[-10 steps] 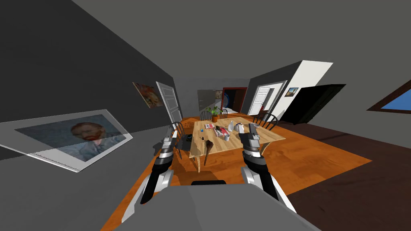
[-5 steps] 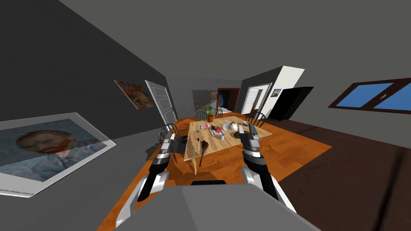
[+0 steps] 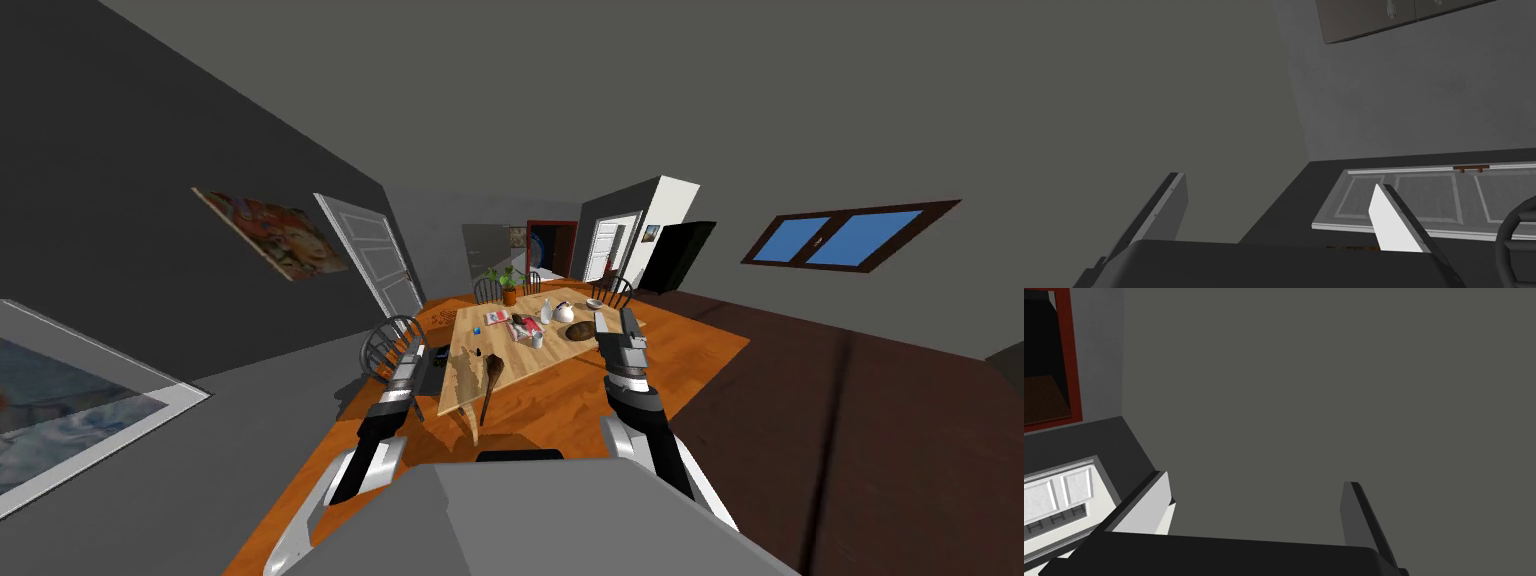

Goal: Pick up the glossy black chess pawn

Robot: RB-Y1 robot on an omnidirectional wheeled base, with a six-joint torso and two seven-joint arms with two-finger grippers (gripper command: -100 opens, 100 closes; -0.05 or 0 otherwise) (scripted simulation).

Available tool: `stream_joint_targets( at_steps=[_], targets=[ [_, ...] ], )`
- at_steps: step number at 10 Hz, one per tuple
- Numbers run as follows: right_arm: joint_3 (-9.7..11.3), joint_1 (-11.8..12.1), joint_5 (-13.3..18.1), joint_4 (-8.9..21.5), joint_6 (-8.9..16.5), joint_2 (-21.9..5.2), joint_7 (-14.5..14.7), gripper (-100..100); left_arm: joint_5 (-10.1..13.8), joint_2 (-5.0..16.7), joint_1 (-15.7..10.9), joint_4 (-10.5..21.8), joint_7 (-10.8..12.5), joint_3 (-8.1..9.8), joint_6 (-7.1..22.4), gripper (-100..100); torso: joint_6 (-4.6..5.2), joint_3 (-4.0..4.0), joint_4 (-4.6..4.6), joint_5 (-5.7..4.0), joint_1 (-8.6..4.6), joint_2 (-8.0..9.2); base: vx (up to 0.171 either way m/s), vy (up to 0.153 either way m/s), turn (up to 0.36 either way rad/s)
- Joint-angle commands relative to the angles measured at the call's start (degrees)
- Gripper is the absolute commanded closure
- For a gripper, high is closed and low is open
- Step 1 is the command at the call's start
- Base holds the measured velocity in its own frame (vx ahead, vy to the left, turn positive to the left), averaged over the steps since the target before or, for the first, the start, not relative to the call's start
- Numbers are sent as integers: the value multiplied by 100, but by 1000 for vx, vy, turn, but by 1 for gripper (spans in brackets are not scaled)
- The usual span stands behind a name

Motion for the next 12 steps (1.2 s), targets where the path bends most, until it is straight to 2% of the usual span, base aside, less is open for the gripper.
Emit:
stream_joint_targets(
  at_steps=[1,2,3,4,5,6,8,10,11,12],
  targets=[
    [0,0,0,0,0,0,0,0,-78,95,-94,286,-4,262,104,-100,0,0,0,0,0,0,19,-74,-314],
    [0,0,0,0,0,0,0,0,-78,95,-94,389,-4,262,104,-100,2,-1,0,-1,-4,-2,23,-51,-102],
    [-1,1,0,0,0,0,0,0,-134,142,-123,577,-9,432,158,-100,-4,-1,0,-1,2,-1,24,-60,-219],
    [0,0,0,0,0,0,0,0,-134,142,-123,630,-9,432,158,-100,0,-1,0,0,1,-2,20,-46,-78],
    [-1,1,0,0,0,0,0,0,-192,191,-153,798,-14,605,215,-100,-4,0,0,0,4,0,30,-58,-158],
    [0,0,0,0,0,0,0,0,-192,191,-153,881,-14,605,215,-100,-2,-1,0,0,2,-2,20,-44,-110],
    [0,0,0,0,0,0,0,0,-309,291,-219,1299,-24,959,335,-100,1,-1,0,0,0,-1,29,-77,-276],
    [-1,1,0,0,0,0,0,0,-309,291,-219,1410,-24,959,335,-100,-5,-2,-1,-2,-2,-4,26,-39,-40],
    [-1,1,0,0,0,-1,0,0,-367,342,-254,1665,-30,1138,399,-100,-6,1,0,1,11,2,23,-43,-237],
    [0,0,0,0,0,0,0,0,-367,342,-254,1689,-30,1138,399,-100,-1,1,1,1,7,2,23,-31,-108]
  ],
)
